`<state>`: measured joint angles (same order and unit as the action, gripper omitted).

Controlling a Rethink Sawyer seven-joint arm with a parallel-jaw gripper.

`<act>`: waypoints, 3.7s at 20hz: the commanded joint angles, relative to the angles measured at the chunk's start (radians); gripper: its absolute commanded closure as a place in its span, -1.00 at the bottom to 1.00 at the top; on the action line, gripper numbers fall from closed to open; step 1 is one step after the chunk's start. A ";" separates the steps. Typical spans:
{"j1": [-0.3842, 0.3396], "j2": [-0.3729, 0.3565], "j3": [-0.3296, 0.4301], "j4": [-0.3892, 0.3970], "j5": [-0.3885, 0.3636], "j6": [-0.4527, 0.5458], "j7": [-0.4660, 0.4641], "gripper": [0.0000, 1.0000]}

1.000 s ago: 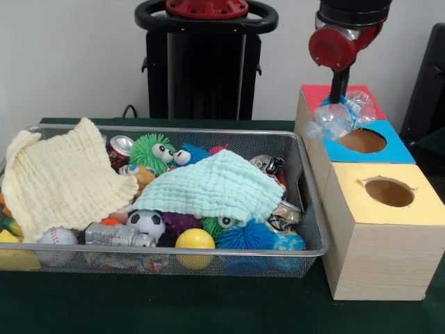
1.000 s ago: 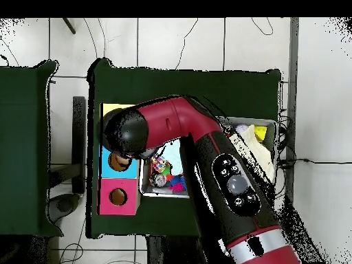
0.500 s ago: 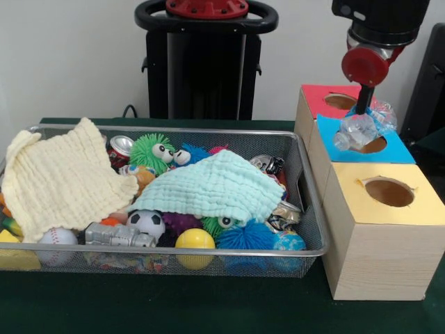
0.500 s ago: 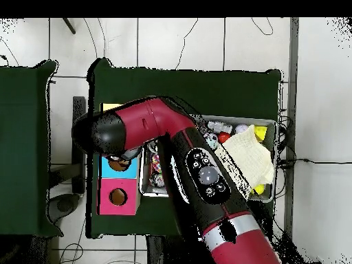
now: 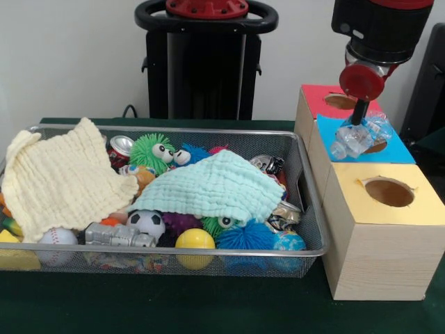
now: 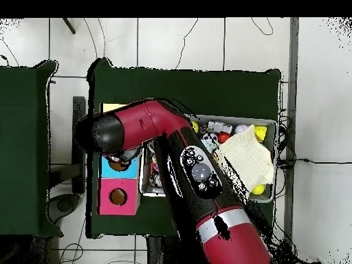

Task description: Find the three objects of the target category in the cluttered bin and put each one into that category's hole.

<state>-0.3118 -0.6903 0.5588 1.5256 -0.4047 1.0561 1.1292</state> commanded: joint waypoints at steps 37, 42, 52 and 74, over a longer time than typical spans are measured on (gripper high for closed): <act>0.016 0.026 -0.058 -0.055 0.044 0.267 0.000 1.00; 0.008 0.012 -0.047 -0.042 0.062 0.285 -0.005 1.00; -0.012 -0.002 -0.025 -0.001 0.112 0.201 0.001 1.00; -0.075 -0.025 0.030 0.117 0.165 0.073 -0.040 1.00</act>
<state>-0.3543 -0.7281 0.5223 1.5321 -0.2652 1.2151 1.1292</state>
